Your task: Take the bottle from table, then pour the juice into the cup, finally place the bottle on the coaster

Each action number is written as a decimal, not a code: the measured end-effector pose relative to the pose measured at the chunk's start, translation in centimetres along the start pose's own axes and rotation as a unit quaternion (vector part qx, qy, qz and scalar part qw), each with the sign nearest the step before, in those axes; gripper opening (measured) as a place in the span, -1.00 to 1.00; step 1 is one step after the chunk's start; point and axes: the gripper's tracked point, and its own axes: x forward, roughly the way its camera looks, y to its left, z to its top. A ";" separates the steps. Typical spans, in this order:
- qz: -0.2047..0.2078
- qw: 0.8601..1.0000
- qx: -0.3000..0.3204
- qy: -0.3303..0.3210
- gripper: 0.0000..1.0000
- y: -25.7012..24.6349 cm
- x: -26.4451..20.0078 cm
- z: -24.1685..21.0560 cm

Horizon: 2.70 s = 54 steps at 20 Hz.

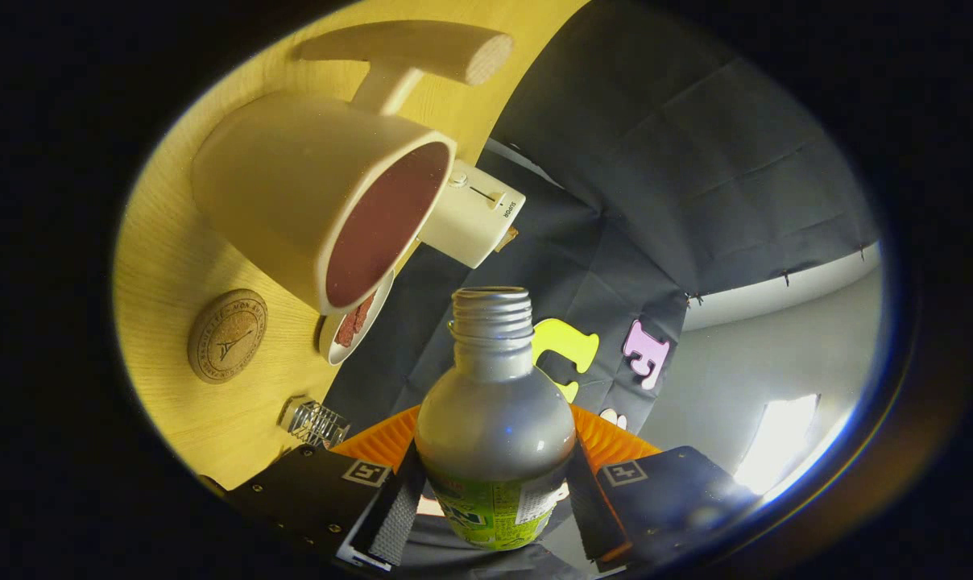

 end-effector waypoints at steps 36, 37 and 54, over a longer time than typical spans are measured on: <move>0.075 0.640 0.750 0.149 0.60 6.1 -0.9 -10.0; 0.076 0.624 0.765 0.142 0.60 6.0 -0.9 -9.8; 0.113 0.489 0.860 0.095 0.60 8.3 4.4 -1.6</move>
